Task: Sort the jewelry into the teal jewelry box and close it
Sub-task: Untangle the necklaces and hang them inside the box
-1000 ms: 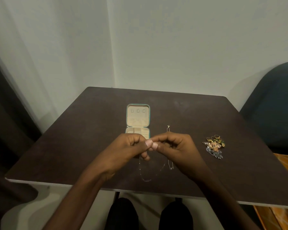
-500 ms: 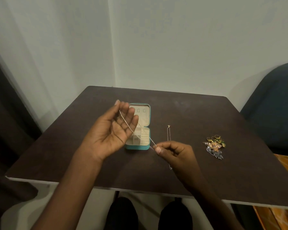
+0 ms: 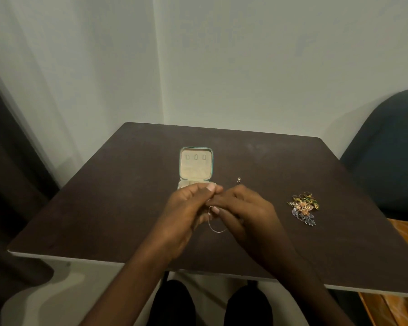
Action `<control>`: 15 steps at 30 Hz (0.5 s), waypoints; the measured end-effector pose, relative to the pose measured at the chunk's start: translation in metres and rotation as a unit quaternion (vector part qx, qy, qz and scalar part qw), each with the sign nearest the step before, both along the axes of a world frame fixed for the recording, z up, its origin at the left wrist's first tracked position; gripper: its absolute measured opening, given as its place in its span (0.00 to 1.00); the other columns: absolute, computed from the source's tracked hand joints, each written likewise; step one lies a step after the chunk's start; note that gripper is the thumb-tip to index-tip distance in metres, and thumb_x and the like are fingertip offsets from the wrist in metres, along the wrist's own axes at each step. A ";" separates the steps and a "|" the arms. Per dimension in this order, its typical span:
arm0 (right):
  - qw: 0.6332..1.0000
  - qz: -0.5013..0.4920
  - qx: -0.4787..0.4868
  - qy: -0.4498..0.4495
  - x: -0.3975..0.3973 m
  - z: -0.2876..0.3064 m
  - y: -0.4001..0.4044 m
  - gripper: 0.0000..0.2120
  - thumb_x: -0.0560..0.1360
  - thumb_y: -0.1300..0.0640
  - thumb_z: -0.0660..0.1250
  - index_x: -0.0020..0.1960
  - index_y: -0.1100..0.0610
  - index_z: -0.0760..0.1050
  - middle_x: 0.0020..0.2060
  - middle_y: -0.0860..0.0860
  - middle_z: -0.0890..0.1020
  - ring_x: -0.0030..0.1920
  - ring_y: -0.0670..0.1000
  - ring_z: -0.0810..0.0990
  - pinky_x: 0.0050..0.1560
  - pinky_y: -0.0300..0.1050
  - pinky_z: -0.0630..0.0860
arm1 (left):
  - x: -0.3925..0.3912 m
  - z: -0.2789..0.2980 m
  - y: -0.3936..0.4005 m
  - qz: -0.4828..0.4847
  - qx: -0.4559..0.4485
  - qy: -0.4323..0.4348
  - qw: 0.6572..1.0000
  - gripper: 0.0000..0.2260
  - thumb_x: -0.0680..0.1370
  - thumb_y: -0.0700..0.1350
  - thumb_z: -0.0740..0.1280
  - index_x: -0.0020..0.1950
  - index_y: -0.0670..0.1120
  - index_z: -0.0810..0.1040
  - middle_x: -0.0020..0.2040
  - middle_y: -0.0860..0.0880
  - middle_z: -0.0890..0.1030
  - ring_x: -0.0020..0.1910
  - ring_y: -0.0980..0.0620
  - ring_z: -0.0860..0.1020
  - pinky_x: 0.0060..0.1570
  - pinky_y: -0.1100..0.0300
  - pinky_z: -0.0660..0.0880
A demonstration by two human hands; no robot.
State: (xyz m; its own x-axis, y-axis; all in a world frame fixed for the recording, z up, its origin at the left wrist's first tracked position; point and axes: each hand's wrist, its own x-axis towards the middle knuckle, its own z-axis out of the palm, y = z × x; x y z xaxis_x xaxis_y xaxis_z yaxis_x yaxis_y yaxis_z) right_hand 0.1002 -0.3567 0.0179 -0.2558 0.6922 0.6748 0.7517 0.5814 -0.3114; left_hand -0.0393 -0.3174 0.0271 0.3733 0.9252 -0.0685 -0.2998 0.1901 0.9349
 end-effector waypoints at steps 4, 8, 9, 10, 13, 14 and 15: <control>1.000 -0.024 -0.011 0.009 0.002 0.001 0.002 0.09 0.75 0.55 0.64 0.51 0.54 0.81 0.42 0.49 0.80 0.43 0.45 0.76 0.43 0.37 0.72 | -0.001 -0.002 -0.003 -0.006 0.017 0.030 0.999 0.13 0.79 0.46 0.60 0.44 0.42 0.80 0.34 0.47 0.81 0.34 0.54 0.78 0.38 0.62 0.77; 0.996 -0.058 -0.007 0.072 0.004 0.001 0.003 0.09 0.74 0.54 0.65 0.49 0.52 0.82 0.40 0.47 0.77 0.41 0.36 0.71 0.43 0.25 0.65 | -0.003 -0.002 -0.004 -0.027 0.037 0.064 0.997 0.17 0.77 0.52 0.60 0.45 0.40 0.80 0.35 0.46 0.81 0.33 0.53 0.77 0.40 0.59 0.75; 0.995 -0.062 -0.007 0.083 0.005 0.001 0.004 0.08 0.73 0.55 0.65 0.49 0.52 0.82 0.39 0.46 0.77 0.40 0.35 0.71 0.42 0.24 0.64 | -0.003 -0.003 -0.005 -0.032 0.043 0.066 0.996 0.18 0.75 0.53 0.61 0.45 0.40 0.80 0.35 0.46 0.81 0.33 0.53 0.77 0.40 0.59 0.74; 0.994 -0.064 -0.008 0.088 0.006 0.002 0.005 0.08 0.73 0.55 0.65 0.48 0.52 0.82 0.39 0.45 0.76 0.40 0.34 0.70 0.42 0.23 0.64 | -0.004 -0.003 -0.006 -0.037 0.051 0.069 0.996 0.18 0.74 0.54 0.61 0.45 0.40 0.80 0.36 0.46 0.81 0.33 0.53 0.77 0.39 0.60 0.74; 0.993 -0.065 -0.018 0.101 0.007 0.002 0.008 0.09 0.73 0.53 0.66 0.48 0.52 0.83 0.39 0.44 0.77 0.39 0.34 0.72 0.41 0.24 0.65 | -0.005 -0.004 -0.008 -0.046 0.093 0.090 0.991 0.17 0.71 0.53 0.64 0.46 0.39 0.81 0.36 0.47 0.81 0.33 0.54 0.76 0.39 0.61 0.73; 0.991 -0.058 -0.031 0.121 0.007 0.000 0.010 0.10 0.72 0.52 0.65 0.49 0.52 0.83 0.39 0.44 0.78 0.39 0.36 0.74 0.41 0.25 0.67 | -0.006 -0.004 -0.007 -0.046 0.102 0.093 0.989 0.16 0.71 0.52 0.65 0.46 0.39 0.81 0.36 0.48 0.81 0.33 0.55 0.76 0.38 0.61 0.72; 0.986 -0.044 -0.055 0.151 0.007 -0.001 0.010 0.11 0.72 0.50 0.65 0.49 0.52 0.83 0.39 0.44 0.79 0.40 0.38 0.76 0.41 0.27 0.69 | -0.006 -0.004 -0.007 -0.045 0.104 0.092 0.989 0.16 0.70 0.51 0.66 0.45 0.39 0.81 0.35 0.48 0.81 0.33 0.55 0.76 0.38 0.61 0.72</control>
State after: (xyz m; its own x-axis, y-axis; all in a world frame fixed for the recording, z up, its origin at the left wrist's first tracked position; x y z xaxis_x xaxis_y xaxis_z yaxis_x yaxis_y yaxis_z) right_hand 0.1072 -0.3464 0.0172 0.0099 0.7761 0.6305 0.6603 0.4684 -0.5870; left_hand -0.0457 -0.3240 0.0230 0.4533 0.8902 0.0451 -0.1111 0.0062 0.9938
